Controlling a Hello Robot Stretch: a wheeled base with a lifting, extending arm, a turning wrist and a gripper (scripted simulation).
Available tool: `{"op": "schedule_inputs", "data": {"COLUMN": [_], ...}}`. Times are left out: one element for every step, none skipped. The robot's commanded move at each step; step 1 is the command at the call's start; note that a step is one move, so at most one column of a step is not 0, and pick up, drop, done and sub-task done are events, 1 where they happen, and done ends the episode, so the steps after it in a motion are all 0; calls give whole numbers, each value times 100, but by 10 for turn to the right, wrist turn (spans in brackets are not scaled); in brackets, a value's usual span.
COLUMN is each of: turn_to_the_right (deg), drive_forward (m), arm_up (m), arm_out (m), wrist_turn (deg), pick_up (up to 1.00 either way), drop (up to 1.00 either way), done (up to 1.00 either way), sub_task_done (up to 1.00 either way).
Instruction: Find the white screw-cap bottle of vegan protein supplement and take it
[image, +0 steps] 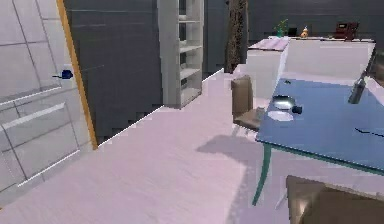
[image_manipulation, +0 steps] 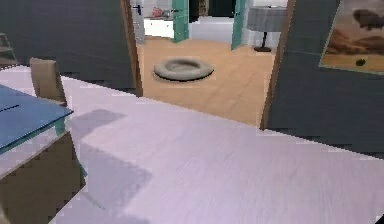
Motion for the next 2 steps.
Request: {"op": "schedule_inputs", "data": {"turn_to_the_right": [0, -450], "drive_forward": [100, 0], "arm_up": [0, 0], "arm_out": [0, 0], "wrist_turn": [0, 0], "pick_up": [0, 0], "drop": [0, 0], "done": [0, 0], "sub_task_done": [0, 0]}}
